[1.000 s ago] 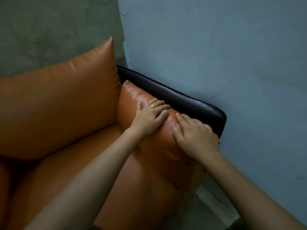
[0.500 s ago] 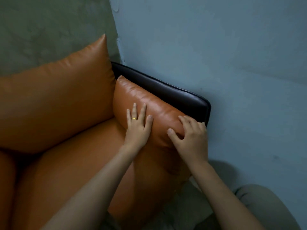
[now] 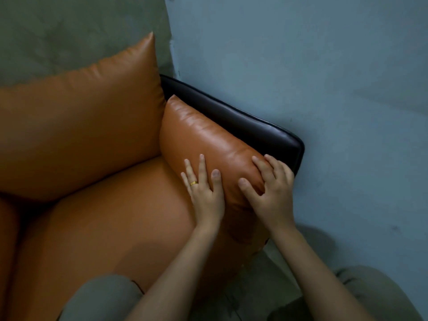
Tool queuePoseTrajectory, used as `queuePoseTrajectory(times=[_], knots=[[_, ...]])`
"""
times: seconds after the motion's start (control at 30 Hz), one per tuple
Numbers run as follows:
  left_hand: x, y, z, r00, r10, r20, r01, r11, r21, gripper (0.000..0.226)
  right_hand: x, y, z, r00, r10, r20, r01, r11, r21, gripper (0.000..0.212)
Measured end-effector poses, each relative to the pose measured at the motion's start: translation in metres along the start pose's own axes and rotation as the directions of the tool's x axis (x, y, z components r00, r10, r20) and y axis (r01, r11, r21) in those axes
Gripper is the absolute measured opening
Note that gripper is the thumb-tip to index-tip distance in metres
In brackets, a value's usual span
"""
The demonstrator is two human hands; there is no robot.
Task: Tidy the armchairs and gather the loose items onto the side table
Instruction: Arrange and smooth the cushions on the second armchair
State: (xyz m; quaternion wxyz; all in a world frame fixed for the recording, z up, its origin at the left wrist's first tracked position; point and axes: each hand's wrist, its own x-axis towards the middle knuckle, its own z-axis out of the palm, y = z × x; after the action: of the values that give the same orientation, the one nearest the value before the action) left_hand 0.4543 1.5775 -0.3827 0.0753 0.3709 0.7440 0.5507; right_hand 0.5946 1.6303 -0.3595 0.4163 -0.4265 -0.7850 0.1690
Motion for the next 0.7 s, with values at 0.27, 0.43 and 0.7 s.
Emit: queuePoseTrajectory(times=[0.27, 0.43, 0.7], knots=[[-0.039, -0.013, 0.038, 0.968, -0.133, -0.212, 0.085, 0.972, -0.218, 0.063, -0.008, 0.005, 0.041, 0.931, -0.049, -0.362, 0.072, 0.996, 0.049, 0.053], [-0.027, -0.017, 0.056, 0.935, -0.106, -0.34, 0.013, 0.964, -0.264, 0.062, 0.001, 0.017, 0.054, 0.907, -0.138, -0.398, 0.138, 0.99, -0.03, 0.049], [0.006, -0.034, 0.062, 0.904, -0.08, -0.421, -0.023, 0.972, -0.235, 0.061, 0.027, 0.016, 0.091, 0.852, -0.226, -0.472, 0.212, 0.974, -0.082, 0.043]])
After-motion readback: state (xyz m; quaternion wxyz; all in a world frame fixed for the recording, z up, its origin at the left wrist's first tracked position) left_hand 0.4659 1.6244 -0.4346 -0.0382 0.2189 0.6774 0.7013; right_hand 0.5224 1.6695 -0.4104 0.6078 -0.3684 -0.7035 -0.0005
